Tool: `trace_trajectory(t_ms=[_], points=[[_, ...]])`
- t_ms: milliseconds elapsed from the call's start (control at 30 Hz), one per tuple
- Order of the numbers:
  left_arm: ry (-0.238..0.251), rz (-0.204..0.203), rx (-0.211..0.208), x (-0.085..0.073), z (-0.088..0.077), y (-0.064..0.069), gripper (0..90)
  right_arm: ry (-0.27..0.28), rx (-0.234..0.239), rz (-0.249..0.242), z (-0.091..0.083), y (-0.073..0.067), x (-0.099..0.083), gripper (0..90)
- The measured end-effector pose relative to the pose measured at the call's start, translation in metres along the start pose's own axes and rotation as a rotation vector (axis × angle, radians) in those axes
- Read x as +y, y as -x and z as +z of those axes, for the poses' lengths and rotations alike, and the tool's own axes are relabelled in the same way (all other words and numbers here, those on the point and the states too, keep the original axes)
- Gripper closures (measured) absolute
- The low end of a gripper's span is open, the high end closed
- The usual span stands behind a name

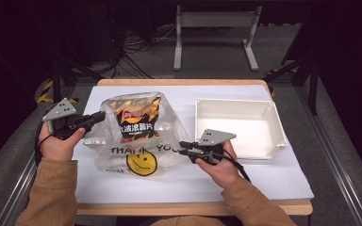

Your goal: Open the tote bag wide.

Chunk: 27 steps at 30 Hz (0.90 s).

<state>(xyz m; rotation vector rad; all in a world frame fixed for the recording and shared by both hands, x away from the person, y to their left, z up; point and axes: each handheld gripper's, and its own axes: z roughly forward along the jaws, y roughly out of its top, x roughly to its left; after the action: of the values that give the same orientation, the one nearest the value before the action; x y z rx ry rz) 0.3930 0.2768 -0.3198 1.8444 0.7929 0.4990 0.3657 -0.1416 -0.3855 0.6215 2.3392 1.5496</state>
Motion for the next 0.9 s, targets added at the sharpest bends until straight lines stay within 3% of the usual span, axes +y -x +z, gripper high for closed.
trace_trajectory(t_ms=[167,400,567,600,700,900], points=[[0.018,-0.001,-0.003,0.002,-0.002,0.0,89.4,0.083,-0.023,-0.007,-0.021,0.006,0.014,56.5],[0.036,-0.01,0.009,0.001,-0.007,-0.002,89.4,0.093,-0.049,-0.039,-0.042,0.013,0.023,44.4],[0.04,-0.014,0.006,0.001,-0.008,-0.001,89.4,0.11,-0.034,-0.058,-0.052,0.014,0.027,44.0],[0.043,-0.008,0.005,0.002,-0.009,-0.001,89.4,0.09,-0.039,-0.099,-0.058,0.016,0.031,46.3],[0.048,-0.007,0.006,0.003,-0.009,0.0,89.4,0.069,-0.033,-0.125,-0.066,0.017,0.036,45.7],[0.049,-0.005,0.006,0.003,-0.008,0.001,89.4,0.076,-0.026,-0.116,-0.079,0.019,0.038,39.7]])
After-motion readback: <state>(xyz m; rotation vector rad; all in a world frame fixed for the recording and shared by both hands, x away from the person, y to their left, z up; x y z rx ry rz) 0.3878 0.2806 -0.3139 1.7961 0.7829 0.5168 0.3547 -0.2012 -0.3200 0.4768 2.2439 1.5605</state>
